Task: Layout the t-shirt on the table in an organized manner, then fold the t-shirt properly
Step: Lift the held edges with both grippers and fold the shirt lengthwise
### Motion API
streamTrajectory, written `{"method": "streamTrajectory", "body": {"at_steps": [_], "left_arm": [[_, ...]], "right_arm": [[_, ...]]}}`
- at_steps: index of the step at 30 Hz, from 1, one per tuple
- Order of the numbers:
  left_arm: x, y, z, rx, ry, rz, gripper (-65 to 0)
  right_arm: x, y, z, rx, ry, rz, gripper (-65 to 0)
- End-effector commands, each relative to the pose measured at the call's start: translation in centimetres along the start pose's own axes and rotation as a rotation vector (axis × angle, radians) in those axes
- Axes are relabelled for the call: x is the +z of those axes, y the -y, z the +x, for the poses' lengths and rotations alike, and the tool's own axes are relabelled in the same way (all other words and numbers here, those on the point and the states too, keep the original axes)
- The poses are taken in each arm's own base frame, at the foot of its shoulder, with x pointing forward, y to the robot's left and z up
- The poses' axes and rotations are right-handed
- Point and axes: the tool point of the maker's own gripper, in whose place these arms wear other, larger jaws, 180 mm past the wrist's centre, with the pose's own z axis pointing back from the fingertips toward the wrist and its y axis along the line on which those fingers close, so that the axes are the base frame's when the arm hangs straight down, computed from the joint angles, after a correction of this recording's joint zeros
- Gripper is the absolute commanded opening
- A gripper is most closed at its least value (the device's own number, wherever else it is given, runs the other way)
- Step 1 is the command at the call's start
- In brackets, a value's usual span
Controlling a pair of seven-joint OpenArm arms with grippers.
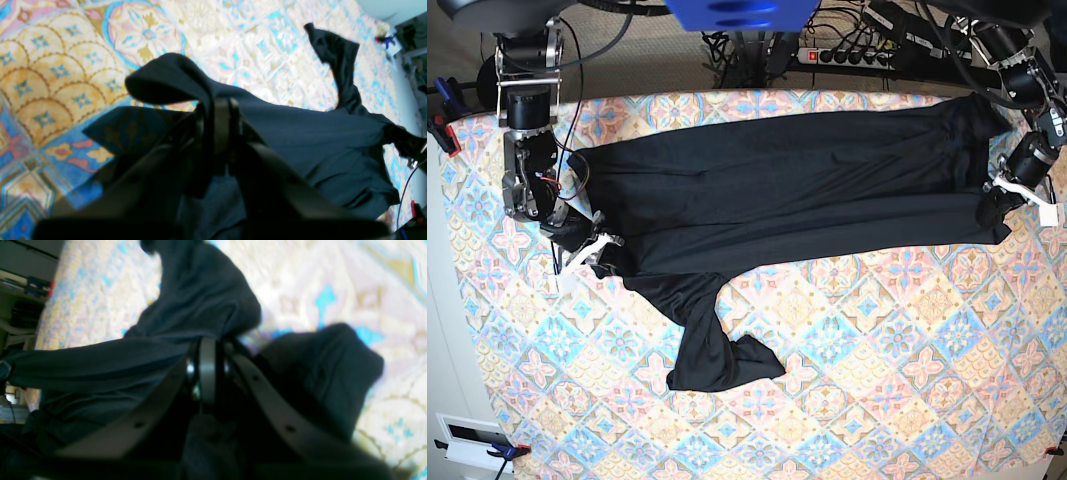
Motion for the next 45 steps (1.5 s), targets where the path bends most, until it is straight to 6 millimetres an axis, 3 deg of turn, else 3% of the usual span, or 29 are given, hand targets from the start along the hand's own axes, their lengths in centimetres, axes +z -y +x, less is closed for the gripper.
{"method": "streamTrajectory", "body": {"at_steps": [1,8,13,20,23,32,45], "left_arm": [[0.5,0.7,2.4,-0.049,0.058,-0.014,-65.0],[1.7,2.9,3.1,-0.15,0.066,-0.025,-65.0],[1.9,2.4,2.3,-0.154,0.04,-0.005,-65.0],[1.8,1.5,0.8,-0.163,-0.002,0.04,-65.0],[1.7,1.4,0.3,-0.165,-0.016,0.051,-65.0],[2.1,0.1,-3.0,-0.173,-0.11,0.108,-65.0],[2.9,-1.1,-5.6,-0.168,-0.18,0.158,-65.0]], "right_arm": [[0.5,-0.3,2.4,0.025,0.056,0.016,-65.0],[0.5,-0.4,1.4,0.032,-0.008,0.016,-65.0],[2.0,1.0,1.4,0.011,-0.003,-0.021,-65.0],[4.0,1.1,2.3,0.032,0.013,-0.038,-65.0],[4.6,1.2,1.6,0.03,0.0,-0.048,-65.0],[5.4,1.8,-1.7,0.001,-0.054,-0.063,-65.0],[5.3,1.7,-2.1,-0.001,-0.068,-0.061,-65.0]]}}
